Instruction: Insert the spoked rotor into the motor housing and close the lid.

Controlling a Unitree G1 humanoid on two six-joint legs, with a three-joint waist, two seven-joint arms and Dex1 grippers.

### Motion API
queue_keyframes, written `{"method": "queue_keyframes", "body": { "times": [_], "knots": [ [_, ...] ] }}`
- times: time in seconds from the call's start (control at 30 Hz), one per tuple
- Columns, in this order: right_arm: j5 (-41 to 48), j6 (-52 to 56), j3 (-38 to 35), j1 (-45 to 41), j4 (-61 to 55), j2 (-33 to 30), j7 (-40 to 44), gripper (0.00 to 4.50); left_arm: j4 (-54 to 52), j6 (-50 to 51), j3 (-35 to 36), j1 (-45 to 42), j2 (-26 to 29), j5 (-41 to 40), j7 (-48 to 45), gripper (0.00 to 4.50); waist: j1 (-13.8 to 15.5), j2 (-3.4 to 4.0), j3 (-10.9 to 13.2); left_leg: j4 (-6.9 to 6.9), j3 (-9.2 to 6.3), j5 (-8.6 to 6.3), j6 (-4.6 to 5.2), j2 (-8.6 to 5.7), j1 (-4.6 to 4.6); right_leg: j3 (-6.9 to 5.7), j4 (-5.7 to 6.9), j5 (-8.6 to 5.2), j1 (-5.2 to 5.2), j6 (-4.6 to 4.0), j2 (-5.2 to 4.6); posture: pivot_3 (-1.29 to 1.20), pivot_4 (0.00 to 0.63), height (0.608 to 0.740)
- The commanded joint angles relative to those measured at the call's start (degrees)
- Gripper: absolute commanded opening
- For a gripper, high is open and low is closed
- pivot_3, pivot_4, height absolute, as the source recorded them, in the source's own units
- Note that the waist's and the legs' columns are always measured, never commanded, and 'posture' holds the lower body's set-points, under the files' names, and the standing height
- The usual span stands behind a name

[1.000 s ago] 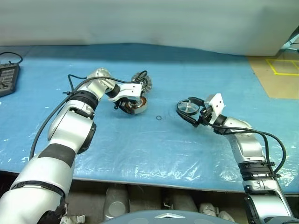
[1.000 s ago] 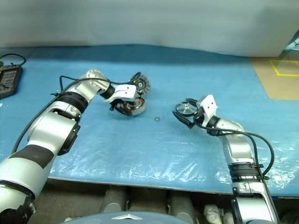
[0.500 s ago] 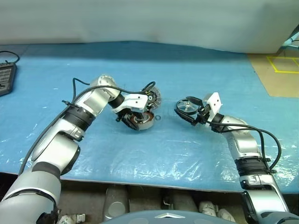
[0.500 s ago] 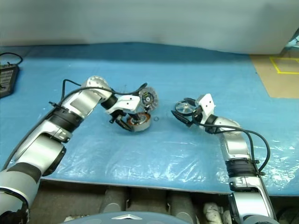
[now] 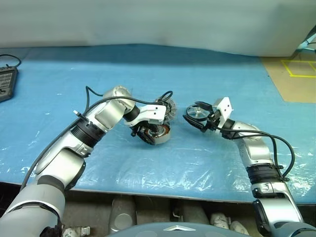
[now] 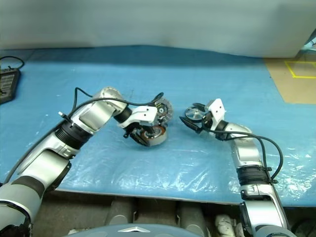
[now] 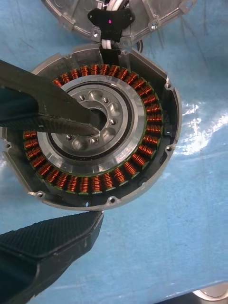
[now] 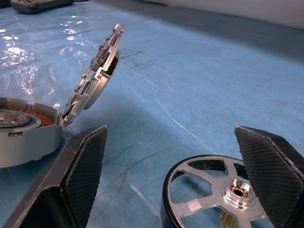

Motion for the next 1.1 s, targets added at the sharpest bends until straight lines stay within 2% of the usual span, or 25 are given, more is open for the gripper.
{"method": "queue_keyframes", "body": {
  "times": [0.03, 0.23, 0.47, 0.7, 0.97, 1.1],
  "knots": [
    [0.15, -1.43, -0.25, -1.08, -0.80, 0.14, 0.21, 4.50, -2.65, 4.48, -1.11, -0.15, -1.13, -1.82, -0.54, 2.11, 0.00, 0.01, 0.00, 0.01, 0.00, 0.00, 0.00, 0.00, 0.00, 0.01, 0.01, 0.00, 0.00, 0.00, 0.00, 0.00, 0.150, 0.740],
    [-0.01, -1.78, -0.39, -1.15, -0.49, 0.35, 0.12, 4.50, -5.54, 9.32, -1.82, 0.25, 0.03, -3.20, -1.11, 2.11, -0.05, 0.01, -0.01, 0.02, 0.00, 0.00, 0.00, 0.00, 0.04, 0.03, 0.07, 0.00, 0.00, 0.00, 0.01, 0.00, 0.150, 0.740],
    [-0.30, -2.25, -0.17, -2.28, 0.78, 0.76, 0.27, 4.50, -6.68, 9.47, -2.64, 0.44, 0.94, -3.92, -0.37, 2.11, -0.13, 0.02, -0.01, 0.04, 0.00, 0.00, 0.00, 0.00, 0.05, 0.04, 0.09, 0.00, 0.00, 0.00, 0.01, 0.00, 0.150, 0.740],
    [-0.52, -2.99, 0.19, -3.42, 2.06, 1.15, 0.87, 4.50, -7.15, 12.42, -2.28, 0.43, 0.27, -4.29, 3.01, 4.41, -0.13, 0.03, -0.02, 0.11, 0.00, 0.00, 0.00, -0.01, 0.04, 0.04, 0.14, 0.00, 0.00, 0.00, 0.00, 0.00, 0.150, 0.740],
    [-0.75, -3.54, 0.29, -4.31, 3.24, 1.42, 1.57, 4.50, -13.62, 24.57, 1.70, -1.84, 1.24, -13.22, 2.68, 4.41, -0.12, 0.03, -0.02, 0.24, -0.01, 0.00, 0.00, 0.00, 0.04, 0.07, 0.25, 0.00, 0.00, 0.00, 0.01, 0.00, 0.150, 0.740],
    [-0.71, -3.66, -0.03, -4.50, 3.74, 1.13, 2.01, 4.50, -19.72, 32.31, 5.80, -2.28, 4.29, -20.67, 2.27, 4.41, -0.25, 0.04, -0.01, 0.23, -0.01, 0.00, 0.00, 0.01, 0.05, 0.07, 0.24, -0.01, 0.00, -0.01, 0.01, 0.00, 0.150, 0.740]
  ]
}}
